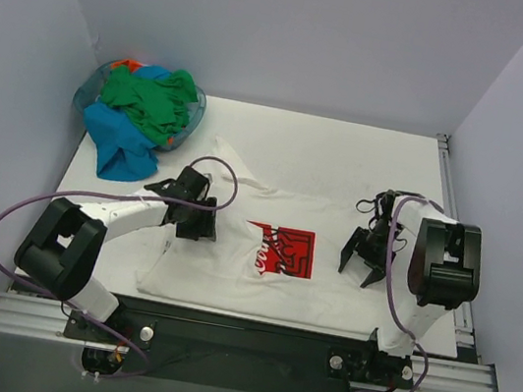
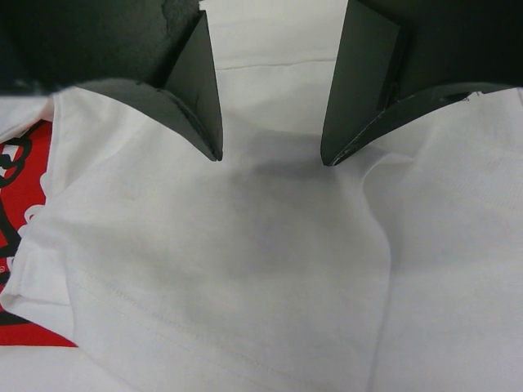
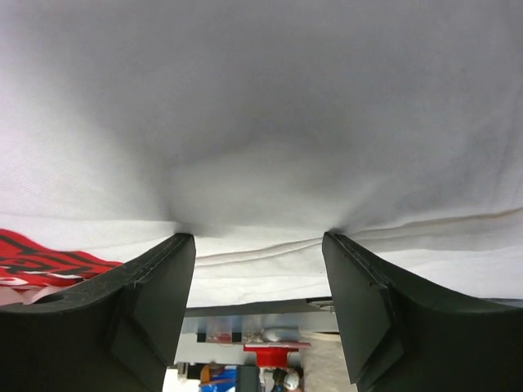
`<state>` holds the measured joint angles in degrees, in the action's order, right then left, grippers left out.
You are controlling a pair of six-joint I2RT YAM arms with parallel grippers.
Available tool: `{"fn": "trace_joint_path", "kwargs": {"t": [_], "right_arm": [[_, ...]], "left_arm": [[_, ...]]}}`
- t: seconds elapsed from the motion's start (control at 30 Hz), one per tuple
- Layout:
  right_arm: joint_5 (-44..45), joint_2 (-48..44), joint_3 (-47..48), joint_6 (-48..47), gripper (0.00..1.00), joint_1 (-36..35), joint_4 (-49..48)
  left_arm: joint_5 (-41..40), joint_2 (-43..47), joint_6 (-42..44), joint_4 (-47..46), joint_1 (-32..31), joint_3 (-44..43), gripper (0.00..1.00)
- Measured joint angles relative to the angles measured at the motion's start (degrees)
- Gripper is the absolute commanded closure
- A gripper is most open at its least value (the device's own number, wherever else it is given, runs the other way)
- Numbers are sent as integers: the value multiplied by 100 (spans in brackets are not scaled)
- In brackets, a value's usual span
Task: Fold and stack the t-shirts
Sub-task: Fold the flattened tshirt in 1/3 of the way, then grap the side of the flattened tshirt furthest away from the robot with both arms
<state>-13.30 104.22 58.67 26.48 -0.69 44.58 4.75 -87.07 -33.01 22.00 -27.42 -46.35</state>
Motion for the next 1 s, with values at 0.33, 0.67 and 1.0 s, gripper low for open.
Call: {"fn": "trace_joint_path", "kwargs": {"t": [0.33,0.67,1.0], "right_arm": [[13,-756,551,289,35,2,48],[302,-1029,1692,374,35,522,85],[651,-116,2778,177,48,1266,68]], "left_arm": [[72,-345,525,852,157,-1823,36],[599,-1241,1029,953,1001,-3515,35],[946,-2162,1121,997,1292,-4507,35]]}}
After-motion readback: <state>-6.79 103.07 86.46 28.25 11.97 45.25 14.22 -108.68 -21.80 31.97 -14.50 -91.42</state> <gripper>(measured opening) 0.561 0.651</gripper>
